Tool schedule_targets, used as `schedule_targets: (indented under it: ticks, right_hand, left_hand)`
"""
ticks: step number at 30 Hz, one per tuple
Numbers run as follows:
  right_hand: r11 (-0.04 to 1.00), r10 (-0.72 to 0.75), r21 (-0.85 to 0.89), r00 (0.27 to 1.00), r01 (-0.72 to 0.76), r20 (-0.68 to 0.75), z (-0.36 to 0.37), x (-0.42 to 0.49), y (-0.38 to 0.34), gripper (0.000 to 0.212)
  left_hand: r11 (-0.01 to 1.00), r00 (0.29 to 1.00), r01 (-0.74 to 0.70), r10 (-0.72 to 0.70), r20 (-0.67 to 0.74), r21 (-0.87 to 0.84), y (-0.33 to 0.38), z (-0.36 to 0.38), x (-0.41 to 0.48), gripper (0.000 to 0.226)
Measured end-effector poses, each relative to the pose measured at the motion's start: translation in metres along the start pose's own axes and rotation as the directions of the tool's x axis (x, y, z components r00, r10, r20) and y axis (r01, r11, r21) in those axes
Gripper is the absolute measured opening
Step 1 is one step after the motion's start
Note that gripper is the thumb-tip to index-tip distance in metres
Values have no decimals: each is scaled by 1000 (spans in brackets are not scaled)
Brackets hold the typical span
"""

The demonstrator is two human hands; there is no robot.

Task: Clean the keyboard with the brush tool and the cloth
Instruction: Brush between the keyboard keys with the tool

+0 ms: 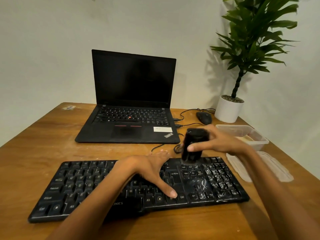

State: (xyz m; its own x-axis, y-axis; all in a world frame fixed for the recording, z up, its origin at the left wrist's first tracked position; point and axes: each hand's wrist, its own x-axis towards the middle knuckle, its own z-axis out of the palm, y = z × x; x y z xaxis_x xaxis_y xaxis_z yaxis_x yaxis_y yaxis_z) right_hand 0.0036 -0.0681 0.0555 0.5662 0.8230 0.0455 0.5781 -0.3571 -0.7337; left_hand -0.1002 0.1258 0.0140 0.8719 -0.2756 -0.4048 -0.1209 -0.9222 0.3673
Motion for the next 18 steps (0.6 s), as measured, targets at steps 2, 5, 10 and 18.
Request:
schedule_targets:
  ticks: [2, 5, 10, 18]
  right_hand:
    - [1000, 0, -12, 998, 0, -64, 8, 11, 2, 19]
    - [1000, -13, 14, 981, 16, -193, 11, 16, 7, 14]
    - [1000, 17, -1, 983, -17, -180, 14, 14, 8, 15]
    - [996, 83, 9, 959, -84, -272, 8, 9, 16, 19]
  left_hand:
    - [1000, 1000, -3, 3, -8, 4, 1, 1, -1, 112]
    - [1000, 1000, 0, 0, -2, -1, 0, 1, 0, 112]
    - [1000, 1000, -2, 2, -7, 3, -1, 1, 1, 112]
    - [1000, 1000, 2, -2, -1, 8, -1, 3, 0, 112]
